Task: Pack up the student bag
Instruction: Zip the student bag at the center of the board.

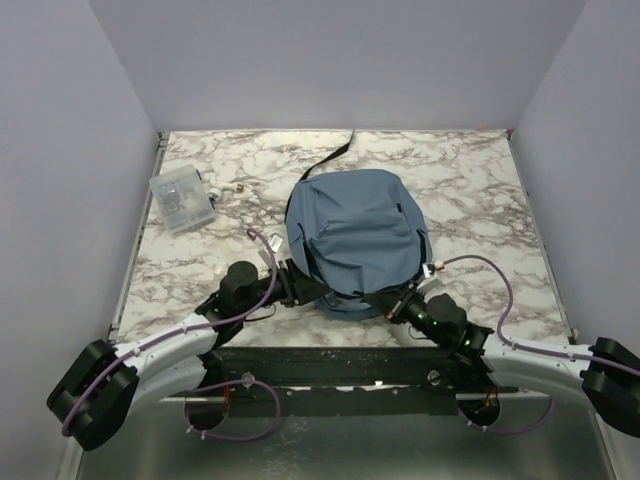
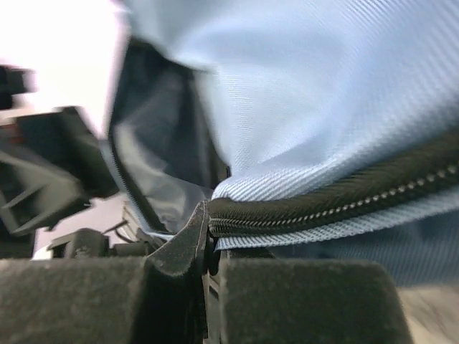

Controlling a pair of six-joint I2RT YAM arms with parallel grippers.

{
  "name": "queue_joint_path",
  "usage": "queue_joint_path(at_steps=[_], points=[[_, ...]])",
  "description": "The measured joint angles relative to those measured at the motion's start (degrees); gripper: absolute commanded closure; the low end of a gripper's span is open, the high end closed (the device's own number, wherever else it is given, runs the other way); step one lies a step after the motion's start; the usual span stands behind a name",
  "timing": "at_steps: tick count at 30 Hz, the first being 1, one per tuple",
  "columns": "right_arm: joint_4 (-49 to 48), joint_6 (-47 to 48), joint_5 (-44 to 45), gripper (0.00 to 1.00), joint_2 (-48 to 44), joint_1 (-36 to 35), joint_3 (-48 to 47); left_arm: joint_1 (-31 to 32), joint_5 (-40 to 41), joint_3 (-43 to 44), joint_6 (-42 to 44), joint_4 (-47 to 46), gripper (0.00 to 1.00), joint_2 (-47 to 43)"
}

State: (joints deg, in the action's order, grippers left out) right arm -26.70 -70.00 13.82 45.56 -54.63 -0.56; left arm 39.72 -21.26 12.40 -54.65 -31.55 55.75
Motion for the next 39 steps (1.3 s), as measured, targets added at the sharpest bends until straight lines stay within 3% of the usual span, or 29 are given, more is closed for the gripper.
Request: queue_joint_path(at_steps=[5,10,17,21,27,31,35,39], points=[[-23.26,18.32,-0.48,0.99,4.17,0.00,0.11,-0.28,-1.70,-1.05,-5.95,2.73,0.39,-4.09],[-34.12,27.17,-0.55,0.99,5.53,0.13,0.11,-0.79,-0.37,-5.64,-9.92,6.21,0.37,-11.28],[-33.92,30.62,-0.31,0.99,-0.22,0.37,0.11,-1.64,0.48,-5.49,-8.31,16.11,0.38,-20.74],[-28.96,32.13,-0.17,0.99,-7.15,0.37,0.11,-1.75,0.09,3.52,-1.79,23.45,0.34,-21.44],[-21.14,33.66,-0.20,0.99,-13.73,0.37,0.11,-2.34,-5.60,26.32,7.13,31.17,0.33,-8.59],[-18.38,33.70,-0.17,0.99,-14.99,0.37,0.11,-2.91,-15.26,39.01,12.33,33.64,0.36,6.38],[-16.87,34.05,-0.24,0.99,-14.80,0.35,0.11,-3.04,-23.58,43.98,16.00,36.61,0.46,18.86],[-16.76,34.03,-0.22,1.00,-13.77,0.37,0.11,-3.04,-27.69,44.48,18.08,38.99,0.55,25.62]])
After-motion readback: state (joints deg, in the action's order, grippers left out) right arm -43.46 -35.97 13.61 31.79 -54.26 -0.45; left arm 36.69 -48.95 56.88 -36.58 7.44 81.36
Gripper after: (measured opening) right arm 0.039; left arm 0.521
